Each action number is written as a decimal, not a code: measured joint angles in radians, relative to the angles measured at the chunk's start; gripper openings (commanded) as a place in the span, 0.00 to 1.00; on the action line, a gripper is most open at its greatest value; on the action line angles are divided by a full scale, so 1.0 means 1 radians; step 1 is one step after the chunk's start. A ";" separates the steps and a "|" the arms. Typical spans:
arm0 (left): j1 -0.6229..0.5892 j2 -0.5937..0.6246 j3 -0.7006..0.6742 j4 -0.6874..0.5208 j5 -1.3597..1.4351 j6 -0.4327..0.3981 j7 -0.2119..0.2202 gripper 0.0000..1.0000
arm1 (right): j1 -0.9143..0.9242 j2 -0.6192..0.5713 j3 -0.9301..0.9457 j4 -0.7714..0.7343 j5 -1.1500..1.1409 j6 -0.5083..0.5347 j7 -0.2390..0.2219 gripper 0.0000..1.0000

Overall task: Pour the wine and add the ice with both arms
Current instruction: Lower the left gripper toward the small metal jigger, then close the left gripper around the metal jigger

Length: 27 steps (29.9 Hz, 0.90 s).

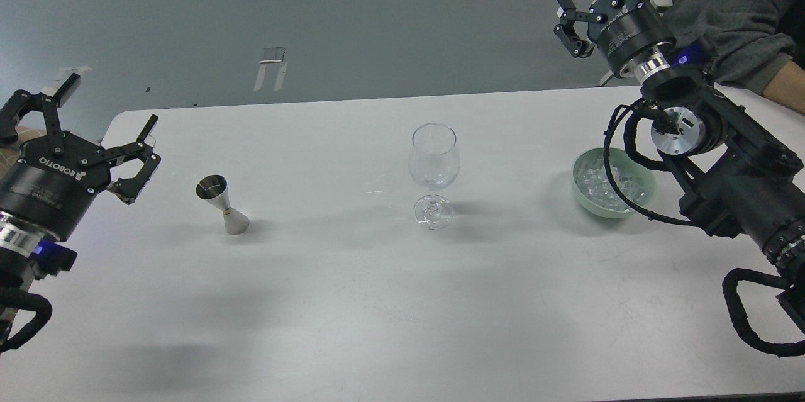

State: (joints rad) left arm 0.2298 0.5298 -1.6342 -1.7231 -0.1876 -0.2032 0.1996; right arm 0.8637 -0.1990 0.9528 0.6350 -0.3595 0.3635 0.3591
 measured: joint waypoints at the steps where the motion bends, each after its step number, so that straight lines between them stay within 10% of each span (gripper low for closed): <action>1: 0.029 -0.031 -0.004 -0.006 0.000 -0.001 0.011 0.93 | 0.000 0.000 0.000 0.000 0.000 0.000 0.000 1.00; 27: -0.023 -0.404 0.065 0.166 0.138 0.259 0.021 0.94 | -0.002 -0.008 -0.001 0.000 0.000 -0.008 0.000 1.00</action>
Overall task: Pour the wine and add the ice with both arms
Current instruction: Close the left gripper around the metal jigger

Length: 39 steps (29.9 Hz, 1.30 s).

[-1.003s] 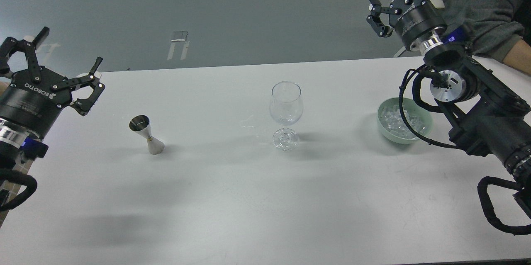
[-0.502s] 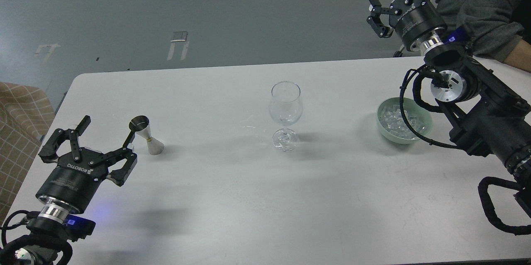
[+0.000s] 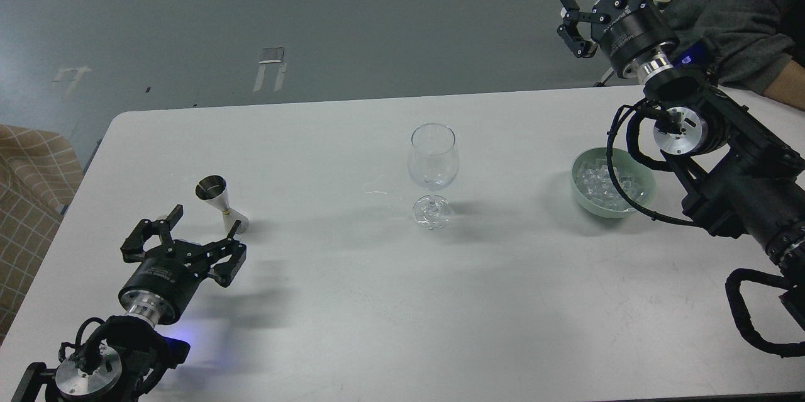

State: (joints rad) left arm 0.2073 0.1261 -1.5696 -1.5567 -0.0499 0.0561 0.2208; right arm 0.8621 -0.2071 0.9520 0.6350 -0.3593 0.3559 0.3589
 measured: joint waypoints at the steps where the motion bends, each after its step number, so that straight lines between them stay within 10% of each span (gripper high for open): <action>1: -0.007 -0.006 0.001 0.007 0.001 0.004 0.000 0.94 | 0.000 0.000 0.000 0.000 0.000 0.000 0.000 1.00; 24: -0.221 -0.088 -0.006 0.279 0.056 0.030 -0.006 0.93 | -0.018 -0.012 -0.019 0.002 -0.001 -0.002 0.000 1.00; 29: -0.231 -0.086 -0.006 0.296 0.056 0.025 -0.034 0.59 | -0.019 -0.012 -0.021 0.002 -0.001 -0.002 0.000 1.00; 39: -0.235 -0.082 -0.001 0.302 0.057 0.020 -0.072 0.45 | -0.021 -0.016 -0.021 0.002 -0.001 -0.002 0.000 1.00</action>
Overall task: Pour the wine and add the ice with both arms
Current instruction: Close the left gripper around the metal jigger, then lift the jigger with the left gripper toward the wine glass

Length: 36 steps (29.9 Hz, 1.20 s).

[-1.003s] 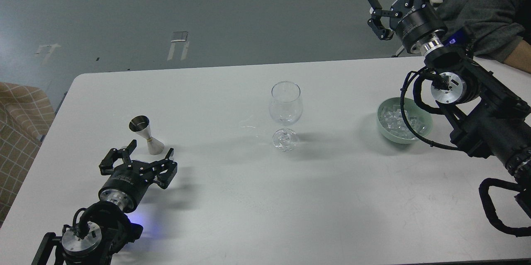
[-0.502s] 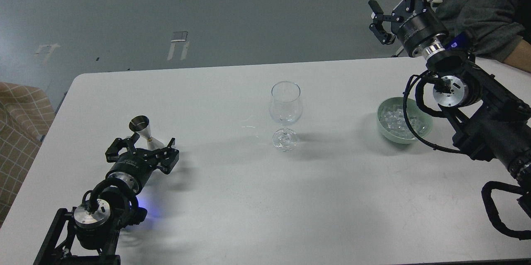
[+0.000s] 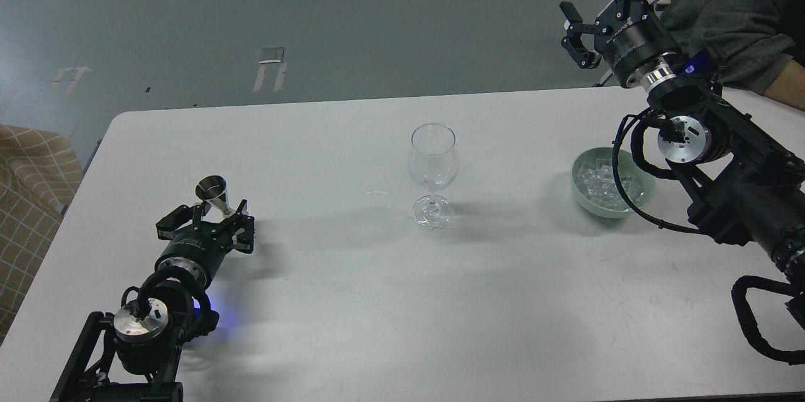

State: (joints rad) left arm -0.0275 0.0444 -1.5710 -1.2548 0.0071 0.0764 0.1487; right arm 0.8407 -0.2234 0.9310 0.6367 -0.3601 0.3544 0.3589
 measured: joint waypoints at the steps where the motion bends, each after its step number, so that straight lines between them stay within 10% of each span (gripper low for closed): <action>1: 0.000 0.000 0.000 0.000 0.000 -0.001 0.000 0.44 | 0.000 0.000 0.000 0.000 0.000 0.000 0.000 1.00; 9: -0.005 -0.001 -0.001 0.000 0.002 -0.025 0.007 0.36 | 0.000 -0.002 0.000 0.000 0.000 0.000 0.000 1.00; 16: -0.011 -0.001 0.000 0.000 0.008 -0.049 0.006 0.01 | 0.000 -0.002 0.001 0.000 0.000 0.000 0.000 1.00; 36: -0.091 0.001 0.003 -0.021 0.007 -0.029 0.009 0.00 | 0.000 -0.004 0.001 0.000 0.000 0.000 0.000 1.00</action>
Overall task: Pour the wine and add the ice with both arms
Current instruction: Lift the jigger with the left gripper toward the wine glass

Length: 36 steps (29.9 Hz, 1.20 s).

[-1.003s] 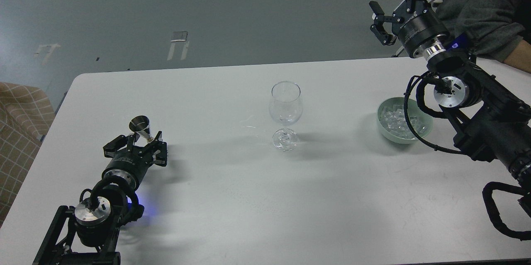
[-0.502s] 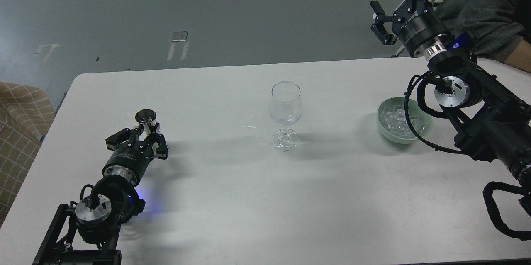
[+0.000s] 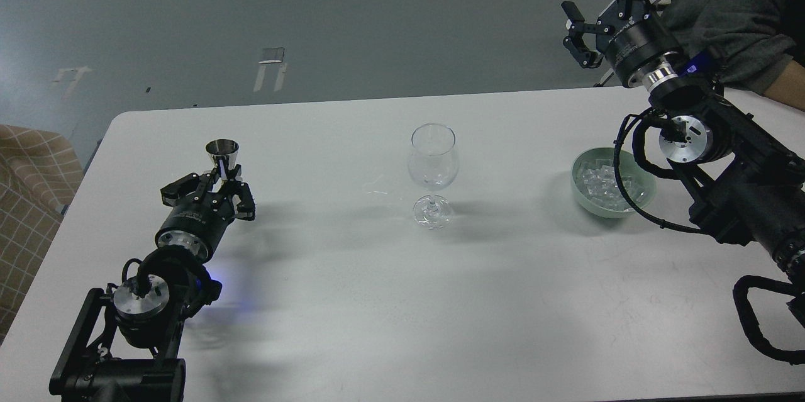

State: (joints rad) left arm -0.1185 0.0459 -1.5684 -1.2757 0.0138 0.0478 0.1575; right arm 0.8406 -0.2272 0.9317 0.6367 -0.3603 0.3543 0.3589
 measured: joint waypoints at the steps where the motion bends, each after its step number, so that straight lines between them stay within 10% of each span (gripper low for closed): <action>1: -0.013 0.001 0.002 -0.001 0.000 0.008 0.001 0.00 | 0.000 0.000 0.000 0.000 0.000 0.000 0.000 1.00; 36: -0.097 -0.046 0.277 -0.284 0.133 0.179 0.017 0.00 | -0.024 -0.010 0.001 0.000 0.001 0.000 0.000 1.00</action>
State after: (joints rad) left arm -0.2157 0.0003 -1.2911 -1.5597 0.1471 0.2269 0.1748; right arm 0.8170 -0.2370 0.9327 0.6364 -0.3590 0.3543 0.3591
